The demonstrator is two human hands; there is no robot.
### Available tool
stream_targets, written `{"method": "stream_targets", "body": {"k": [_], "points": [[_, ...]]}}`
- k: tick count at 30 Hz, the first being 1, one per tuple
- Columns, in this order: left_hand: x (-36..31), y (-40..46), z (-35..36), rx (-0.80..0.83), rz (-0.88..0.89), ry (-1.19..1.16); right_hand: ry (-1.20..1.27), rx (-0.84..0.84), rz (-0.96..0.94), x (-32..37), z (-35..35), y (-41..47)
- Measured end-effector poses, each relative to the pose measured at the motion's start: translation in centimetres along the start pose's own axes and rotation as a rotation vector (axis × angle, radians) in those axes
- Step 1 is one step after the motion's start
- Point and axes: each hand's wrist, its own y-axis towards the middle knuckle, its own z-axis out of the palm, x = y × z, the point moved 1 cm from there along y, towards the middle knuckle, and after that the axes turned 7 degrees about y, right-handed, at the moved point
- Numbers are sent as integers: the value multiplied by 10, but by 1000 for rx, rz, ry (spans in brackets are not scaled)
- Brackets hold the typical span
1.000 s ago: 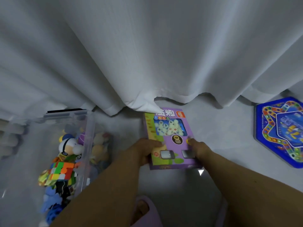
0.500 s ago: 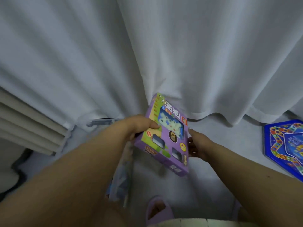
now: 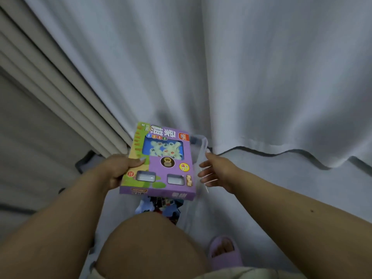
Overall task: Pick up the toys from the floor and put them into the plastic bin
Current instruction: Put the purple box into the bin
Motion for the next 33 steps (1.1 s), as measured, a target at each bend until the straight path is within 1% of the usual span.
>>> {"method": "stream_targets", "body": {"k": [4, 7, 8, 9, 11, 12, 14, 16, 18, 20, 23, 27, 33], "points": [[34, 6, -23, -99, 1, -7, -64, 10, 28, -12, 15, 10], [55, 14, -18, -106, -33, 36, -116, 6, 56, -19, 17, 17], [61, 19, -14, -122, -31, 100, -123, -1, 63, -20, 16, 18], [65, 28, -12, -154, -22, 213, -124, -11, 68, -21, 15, 20], [61, 38, -6, -231, 6, 509, -125, -31, 78, -20, 10, 22], [54, 43, -2, -258, 28, 612, -129, -39, 84, -20, 7, 23], [29, 41, 12, -275, 137, 680, -143, -58, 96, -18, -1, 24], [0, 40, 30, -232, 278, 644, -146, -80, 106, -16, -10, 24], [-28, 36, 52, -173, 360, 608, -126, -97, 104, -14, -19, 22], [-56, 33, 76, -119, 404, 629, -90, -116, 80, -11, -30, 18], [-93, 26, 120, 7, 426, 607, -27, -167, 45, -6, -54, 10], [-125, 18, 192, 122, 478, 667, 33, -252, 23, 0, -105, -2], [-126, 22, 296, 256, 462, 756, 152, -466, 7, -12, -201, -22]]}}
